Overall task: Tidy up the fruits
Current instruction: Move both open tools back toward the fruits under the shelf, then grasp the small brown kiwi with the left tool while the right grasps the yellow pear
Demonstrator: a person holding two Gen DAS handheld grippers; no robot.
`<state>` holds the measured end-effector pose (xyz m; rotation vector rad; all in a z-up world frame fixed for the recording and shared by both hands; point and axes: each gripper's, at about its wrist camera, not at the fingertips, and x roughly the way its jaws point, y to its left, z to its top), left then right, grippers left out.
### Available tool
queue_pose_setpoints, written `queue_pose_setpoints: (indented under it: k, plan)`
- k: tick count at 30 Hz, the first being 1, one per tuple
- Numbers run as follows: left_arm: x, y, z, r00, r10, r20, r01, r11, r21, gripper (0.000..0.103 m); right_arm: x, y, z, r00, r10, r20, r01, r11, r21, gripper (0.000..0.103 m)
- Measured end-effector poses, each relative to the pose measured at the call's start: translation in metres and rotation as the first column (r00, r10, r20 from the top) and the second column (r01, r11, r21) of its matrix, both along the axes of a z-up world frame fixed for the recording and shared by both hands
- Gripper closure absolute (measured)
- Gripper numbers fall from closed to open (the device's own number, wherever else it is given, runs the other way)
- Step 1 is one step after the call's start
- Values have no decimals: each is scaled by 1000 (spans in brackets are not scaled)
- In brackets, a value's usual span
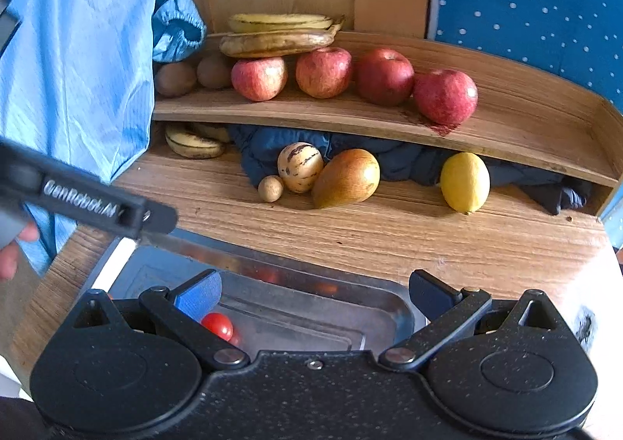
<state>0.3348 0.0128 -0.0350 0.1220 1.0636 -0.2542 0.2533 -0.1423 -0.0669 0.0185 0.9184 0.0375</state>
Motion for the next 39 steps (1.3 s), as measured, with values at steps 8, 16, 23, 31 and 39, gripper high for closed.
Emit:
queue_pose_setpoints:
  k: [8, 16, 23, 31, 39]
  plan:
    - [27, -11, -14, 1000, -19, -21, 19, 999, -30, 1, 9, -1, -13, 999, -26, -37, 25, 999, -24, 1]
    - [50, -24, -29, 997, -62, -36, 61, 998, -31, 1, 16, 1, -17, 1000, -14, -24, 12, 996, -92, 1]
    - [69, -30, -41, 993, -82, -81, 76, 994, -75, 1, 42, -7, -25, 1000, -3, -17, 0, 987, -163, 1]
    - [87, -37, -56, 990, -87, -108, 76, 993, -94, 1, 70, -19, -37, 998, 25, -63, -38, 975, -221, 1]
    - [98, -42, -65, 987, -97, -125, 82, 990, -118, 1, 92, -18, -46, 993, 84, -79, -102, 958, -267, 1]
